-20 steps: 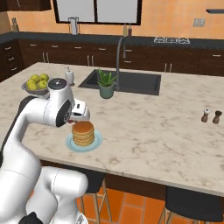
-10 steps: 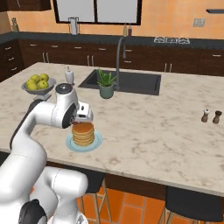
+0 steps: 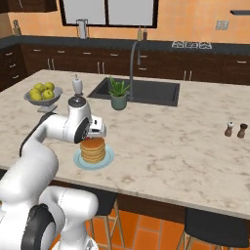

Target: Take the strawberry from the fridge and place it on top of the pancake, located on the dining counter.

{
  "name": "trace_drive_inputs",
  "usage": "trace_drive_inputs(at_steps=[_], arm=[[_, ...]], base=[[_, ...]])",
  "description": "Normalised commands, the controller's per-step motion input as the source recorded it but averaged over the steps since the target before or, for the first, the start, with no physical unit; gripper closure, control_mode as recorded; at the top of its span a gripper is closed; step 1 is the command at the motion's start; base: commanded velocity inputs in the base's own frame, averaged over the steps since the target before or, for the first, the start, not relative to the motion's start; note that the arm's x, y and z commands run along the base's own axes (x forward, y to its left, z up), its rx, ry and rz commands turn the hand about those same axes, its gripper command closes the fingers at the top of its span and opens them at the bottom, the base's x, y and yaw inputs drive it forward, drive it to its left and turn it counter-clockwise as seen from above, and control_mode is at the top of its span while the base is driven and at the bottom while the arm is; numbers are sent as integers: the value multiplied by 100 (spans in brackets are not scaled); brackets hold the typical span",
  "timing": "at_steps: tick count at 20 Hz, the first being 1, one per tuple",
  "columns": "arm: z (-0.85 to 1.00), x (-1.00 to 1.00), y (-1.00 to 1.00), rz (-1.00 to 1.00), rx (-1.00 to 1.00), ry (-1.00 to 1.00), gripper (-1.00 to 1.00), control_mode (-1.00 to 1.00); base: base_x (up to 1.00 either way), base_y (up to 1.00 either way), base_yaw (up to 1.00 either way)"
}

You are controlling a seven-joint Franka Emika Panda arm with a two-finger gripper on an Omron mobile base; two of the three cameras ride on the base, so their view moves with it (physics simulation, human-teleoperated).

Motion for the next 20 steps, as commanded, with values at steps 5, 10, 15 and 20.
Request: trace_drive_inputs(at_steps=[5,10,15,20], arm=[[-22,16,0,1,-1,5,100,-100],[-18,22,3,0,0,2,100,-100],[-18,20,4,1,0,2,100,-100],[-17,16,0,0,0,1,100,-100]], base=[[0,0,0],[0,0,0],[0,0,0],[0,0,0]])
